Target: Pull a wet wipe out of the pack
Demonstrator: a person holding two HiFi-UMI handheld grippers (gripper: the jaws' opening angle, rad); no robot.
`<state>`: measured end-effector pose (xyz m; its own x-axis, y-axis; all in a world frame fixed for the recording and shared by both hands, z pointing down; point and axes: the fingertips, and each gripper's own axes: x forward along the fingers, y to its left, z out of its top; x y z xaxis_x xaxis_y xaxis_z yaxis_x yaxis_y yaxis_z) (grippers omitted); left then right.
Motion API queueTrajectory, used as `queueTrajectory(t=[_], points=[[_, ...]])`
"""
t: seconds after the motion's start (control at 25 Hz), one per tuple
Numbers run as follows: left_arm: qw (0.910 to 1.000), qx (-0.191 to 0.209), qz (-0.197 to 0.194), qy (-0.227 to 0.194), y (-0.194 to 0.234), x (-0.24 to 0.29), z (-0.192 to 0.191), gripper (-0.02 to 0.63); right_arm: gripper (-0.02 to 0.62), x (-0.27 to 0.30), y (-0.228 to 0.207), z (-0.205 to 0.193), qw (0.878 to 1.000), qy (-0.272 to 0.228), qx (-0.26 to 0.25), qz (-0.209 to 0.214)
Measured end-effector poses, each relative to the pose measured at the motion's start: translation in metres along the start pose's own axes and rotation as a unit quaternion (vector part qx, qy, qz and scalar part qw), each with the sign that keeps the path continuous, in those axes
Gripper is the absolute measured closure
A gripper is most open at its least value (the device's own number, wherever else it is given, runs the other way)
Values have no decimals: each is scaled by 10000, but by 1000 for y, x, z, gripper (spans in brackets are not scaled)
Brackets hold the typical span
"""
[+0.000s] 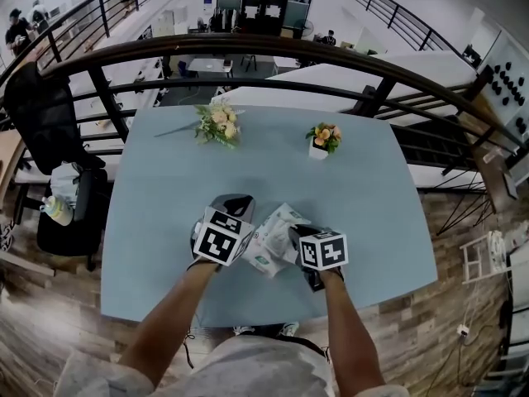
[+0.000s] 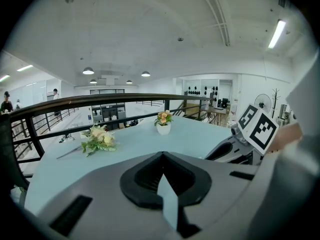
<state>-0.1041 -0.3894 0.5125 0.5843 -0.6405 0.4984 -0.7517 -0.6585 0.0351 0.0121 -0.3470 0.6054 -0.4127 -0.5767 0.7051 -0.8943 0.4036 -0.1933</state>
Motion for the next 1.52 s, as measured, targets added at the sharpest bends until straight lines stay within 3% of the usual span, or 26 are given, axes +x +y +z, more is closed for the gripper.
queueTrajectory(t=[0.24, 1.52], points=[[10000, 12, 27, -4, 3, -1, -1, 612, 589, -2, -3, 2, 10000, -21, -9, -37], [9998, 70, 179, -35, -9, -10, -3, 612, 592, -26, 9, 32, 9979, -555, -341, -5]])
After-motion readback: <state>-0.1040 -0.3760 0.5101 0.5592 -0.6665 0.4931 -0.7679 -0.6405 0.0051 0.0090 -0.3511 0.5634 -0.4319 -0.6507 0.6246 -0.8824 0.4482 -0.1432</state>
